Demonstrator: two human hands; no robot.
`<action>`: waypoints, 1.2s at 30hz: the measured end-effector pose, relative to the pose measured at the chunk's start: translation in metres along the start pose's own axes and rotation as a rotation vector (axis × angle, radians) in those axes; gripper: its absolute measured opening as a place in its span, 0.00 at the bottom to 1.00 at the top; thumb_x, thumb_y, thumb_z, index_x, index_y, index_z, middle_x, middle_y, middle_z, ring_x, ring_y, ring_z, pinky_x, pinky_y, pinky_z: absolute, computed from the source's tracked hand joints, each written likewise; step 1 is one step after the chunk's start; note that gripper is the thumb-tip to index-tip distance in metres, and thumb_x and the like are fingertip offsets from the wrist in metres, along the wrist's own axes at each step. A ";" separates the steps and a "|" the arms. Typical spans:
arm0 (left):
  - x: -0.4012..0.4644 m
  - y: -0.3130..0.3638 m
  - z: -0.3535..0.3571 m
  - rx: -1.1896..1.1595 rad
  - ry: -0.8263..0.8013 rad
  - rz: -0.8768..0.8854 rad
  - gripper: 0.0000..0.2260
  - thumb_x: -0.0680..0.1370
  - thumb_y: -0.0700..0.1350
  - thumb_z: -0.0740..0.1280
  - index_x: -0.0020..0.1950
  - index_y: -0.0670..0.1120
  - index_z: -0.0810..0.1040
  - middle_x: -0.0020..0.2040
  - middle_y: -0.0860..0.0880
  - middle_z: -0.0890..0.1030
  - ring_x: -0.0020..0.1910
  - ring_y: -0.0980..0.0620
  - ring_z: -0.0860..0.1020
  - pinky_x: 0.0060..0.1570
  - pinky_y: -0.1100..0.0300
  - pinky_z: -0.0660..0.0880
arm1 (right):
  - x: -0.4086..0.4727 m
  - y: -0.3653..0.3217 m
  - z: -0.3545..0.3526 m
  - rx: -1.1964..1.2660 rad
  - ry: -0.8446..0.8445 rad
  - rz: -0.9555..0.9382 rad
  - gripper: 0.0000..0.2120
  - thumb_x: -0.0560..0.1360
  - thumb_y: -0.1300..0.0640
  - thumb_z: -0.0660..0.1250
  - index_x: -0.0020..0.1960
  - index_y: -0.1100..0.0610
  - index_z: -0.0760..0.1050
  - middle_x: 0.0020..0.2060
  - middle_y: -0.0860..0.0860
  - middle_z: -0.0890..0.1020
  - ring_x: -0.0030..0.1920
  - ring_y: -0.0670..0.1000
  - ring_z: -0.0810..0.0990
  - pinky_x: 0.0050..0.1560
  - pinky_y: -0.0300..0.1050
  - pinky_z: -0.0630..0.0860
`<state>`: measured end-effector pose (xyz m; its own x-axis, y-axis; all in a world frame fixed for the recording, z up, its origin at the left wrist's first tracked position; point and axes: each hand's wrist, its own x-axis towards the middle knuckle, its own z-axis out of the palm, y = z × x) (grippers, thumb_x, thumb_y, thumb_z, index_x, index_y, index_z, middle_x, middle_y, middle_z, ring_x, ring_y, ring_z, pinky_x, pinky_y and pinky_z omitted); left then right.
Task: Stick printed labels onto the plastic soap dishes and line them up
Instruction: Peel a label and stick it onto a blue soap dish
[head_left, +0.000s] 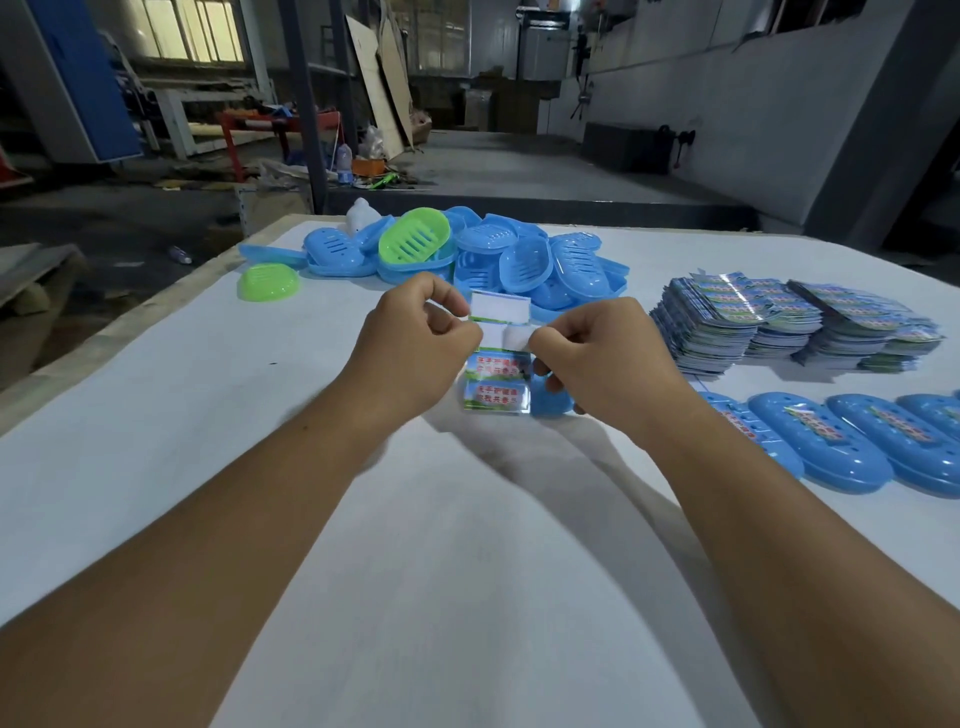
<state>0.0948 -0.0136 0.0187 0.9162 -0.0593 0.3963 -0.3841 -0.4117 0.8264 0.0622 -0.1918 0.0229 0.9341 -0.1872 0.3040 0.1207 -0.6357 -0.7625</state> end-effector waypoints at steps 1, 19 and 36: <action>0.002 -0.001 -0.001 0.019 0.015 -0.027 0.06 0.74 0.42 0.68 0.40 0.52 0.74 0.30 0.55 0.78 0.29 0.59 0.73 0.33 0.59 0.67 | 0.001 0.001 -0.001 0.004 0.002 0.013 0.13 0.71 0.54 0.65 0.34 0.60 0.82 0.27 0.51 0.83 0.26 0.48 0.79 0.29 0.49 0.80; 0.011 -0.013 -0.008 0.265 -0.053 -0.162 0.11 0.80 0.37 0.57 0.46 0.54 0.69 0.43 0.56 0.75 0.41 0.58 0.77 0.31 0.61 0.67 | 0.004 0.005 -0.004 -0.290 0.032 0.013 0.16 0.73 0.54 0.62 0.43 0.67 0.80 0.38 0.64 0.83 0.29 0.53 0.70 0.40 0.58 0.81; 0.006 -0.006 -0.019 0.387 0.039 -0.060 0.03 0.76 0.49 0.70 0.43 0.53 0.81 0.40 0.58 0.82 0.42 0.61 0.79 0.43 0.57 0.76 | 0.000 0.001 -0.001 -0.184 0.040 0.015 0.16 0.69 0.52 0.64 0.38 0.66 0.79 0.35 0.63 0.81 0.27 0.50 0.69 0.32 0.43 0.70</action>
<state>0.1000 0.0055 0.0237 0.9277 0.0067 0.3733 -0.2520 -0.7266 0.6391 0.0619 -0.1932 0.0225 0.9210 -0.2251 0.3181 0.0394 -0.7584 -0.6506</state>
